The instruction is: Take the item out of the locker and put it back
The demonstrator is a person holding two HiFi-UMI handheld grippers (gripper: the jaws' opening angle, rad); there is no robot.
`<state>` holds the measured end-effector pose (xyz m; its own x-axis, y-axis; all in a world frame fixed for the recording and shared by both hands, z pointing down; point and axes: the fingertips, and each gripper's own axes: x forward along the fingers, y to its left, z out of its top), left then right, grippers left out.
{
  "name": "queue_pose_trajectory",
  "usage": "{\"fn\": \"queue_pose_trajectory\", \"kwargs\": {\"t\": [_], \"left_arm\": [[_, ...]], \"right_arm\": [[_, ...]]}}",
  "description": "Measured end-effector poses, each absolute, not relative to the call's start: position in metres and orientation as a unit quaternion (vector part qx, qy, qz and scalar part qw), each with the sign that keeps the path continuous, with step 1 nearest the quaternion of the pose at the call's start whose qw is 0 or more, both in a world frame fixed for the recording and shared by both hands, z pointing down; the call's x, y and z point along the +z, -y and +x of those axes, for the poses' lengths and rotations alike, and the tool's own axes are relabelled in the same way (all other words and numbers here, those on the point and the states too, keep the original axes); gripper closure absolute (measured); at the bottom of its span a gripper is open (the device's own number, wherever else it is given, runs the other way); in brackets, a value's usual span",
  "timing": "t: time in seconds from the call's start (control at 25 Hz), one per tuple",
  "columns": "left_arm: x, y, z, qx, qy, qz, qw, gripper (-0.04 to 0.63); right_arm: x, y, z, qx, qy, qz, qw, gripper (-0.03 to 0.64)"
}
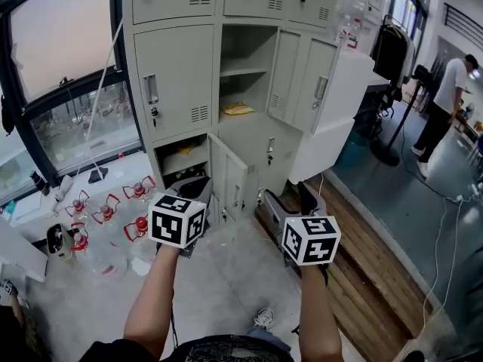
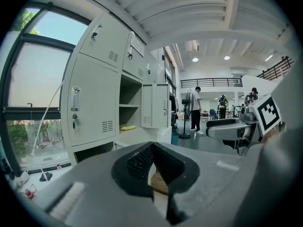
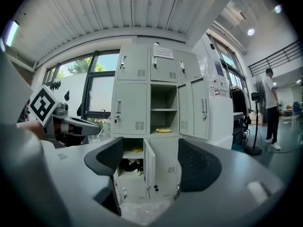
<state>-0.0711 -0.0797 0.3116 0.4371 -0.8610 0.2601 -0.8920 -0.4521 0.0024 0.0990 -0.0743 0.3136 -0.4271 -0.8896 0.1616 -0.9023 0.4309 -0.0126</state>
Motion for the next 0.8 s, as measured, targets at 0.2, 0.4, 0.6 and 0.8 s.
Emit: {"fn": "queue_pose_trajectory", "kwargs": {"t": [0.2, 0.4, 0.6, 0.8], "left_arm": [[0.308, 0.12, -0.049, 0.115, 0.543, 0.829, 0.072, 0.594], [0.303, 0.15, -0.036, 0.117, 0.572, 0.809, 0.073, 0.594], [0.304, 0.17, -0.025, 0.121, 0.597, 0.79, 0.076, 0.594], [0.306, 0.183, -0.018, 0.124, 0.615, 0.775, 0.079, 0.595]], "right_arm": [[0.31, 0.126, 0.117, 0.049, 0.861, 0.503, 0.063, 0.245], [0.309, 0.169, 0.128, 0.052, 0.879, 0.471, 0.062, 0.249], [0.306, 0.198, 0.139, 0.05, 0.892, 0.444, 0.06, 0.25], [0.31, 0.219, 0.145, 0.052, 0.902, 0.423, 0.062, 0.252]]}}
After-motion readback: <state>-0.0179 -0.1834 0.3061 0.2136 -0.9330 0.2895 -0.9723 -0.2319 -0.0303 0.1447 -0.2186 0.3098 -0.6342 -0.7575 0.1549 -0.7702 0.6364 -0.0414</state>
